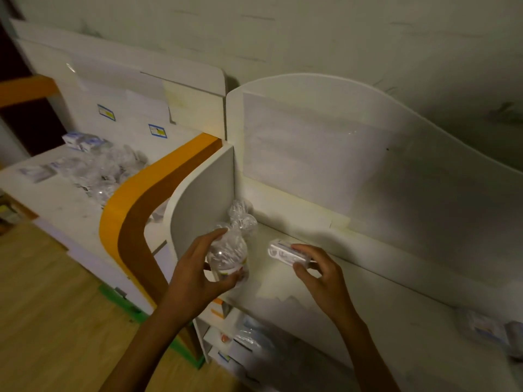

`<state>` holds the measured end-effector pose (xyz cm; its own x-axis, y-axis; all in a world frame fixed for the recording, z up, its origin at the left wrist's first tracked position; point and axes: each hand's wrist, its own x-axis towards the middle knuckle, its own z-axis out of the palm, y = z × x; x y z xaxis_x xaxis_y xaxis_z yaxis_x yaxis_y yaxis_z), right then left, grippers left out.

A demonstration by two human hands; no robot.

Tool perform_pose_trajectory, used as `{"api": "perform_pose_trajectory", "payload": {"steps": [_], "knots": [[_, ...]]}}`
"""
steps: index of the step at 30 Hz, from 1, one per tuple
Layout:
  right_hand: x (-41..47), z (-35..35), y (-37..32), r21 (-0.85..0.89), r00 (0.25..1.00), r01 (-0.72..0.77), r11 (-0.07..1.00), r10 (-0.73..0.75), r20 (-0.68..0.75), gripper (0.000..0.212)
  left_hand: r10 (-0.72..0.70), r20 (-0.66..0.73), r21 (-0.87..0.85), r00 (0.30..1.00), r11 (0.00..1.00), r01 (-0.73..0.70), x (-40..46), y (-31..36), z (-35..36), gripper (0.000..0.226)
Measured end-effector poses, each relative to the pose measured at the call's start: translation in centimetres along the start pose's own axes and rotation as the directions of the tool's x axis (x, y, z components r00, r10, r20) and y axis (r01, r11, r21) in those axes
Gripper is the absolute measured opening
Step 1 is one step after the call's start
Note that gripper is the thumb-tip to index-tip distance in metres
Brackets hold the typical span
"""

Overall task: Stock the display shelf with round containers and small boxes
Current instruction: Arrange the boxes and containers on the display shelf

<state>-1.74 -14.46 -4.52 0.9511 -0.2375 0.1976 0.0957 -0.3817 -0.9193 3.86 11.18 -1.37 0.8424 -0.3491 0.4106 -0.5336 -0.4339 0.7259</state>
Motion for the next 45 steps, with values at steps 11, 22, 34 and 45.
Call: {"api": "perform_pose_trajectory", "payload": {"steps": [11,22,34,45], "knots": [[-0.4,9.1,-7.1,0.072,0.966,0.077,0.994,-0.092,0.241,0.033,-0.084,-0.157,0.058,0.984,0.994,0.094,-5.3,-0.8,-11.1,0.078],[-3.5,25.5,-14.6,0.107,0.912,0.15,0.983,-0.179,0.369,0.038,-0.196,-0.251,0.08,0.948,0.972,0.222,-12.9,-8.7,-26.6,0.077],[-0.7,40.9,-17.6,0.078,0.92,0.152,0.985,-0.17,0.354,0.033,-0.222,-0.269,0.126,0.937,0.956,0.263,-14.2,-19.2,-37.9,0.078],[10.0,50.0,-17.1,0.054,0.97,0.084,0.995,-0.094,0.225,0.032,-0.18,-0.185,0.091,0.966,0.976,0.199,-3.6,-30.0,-43.8,0.078]]}}
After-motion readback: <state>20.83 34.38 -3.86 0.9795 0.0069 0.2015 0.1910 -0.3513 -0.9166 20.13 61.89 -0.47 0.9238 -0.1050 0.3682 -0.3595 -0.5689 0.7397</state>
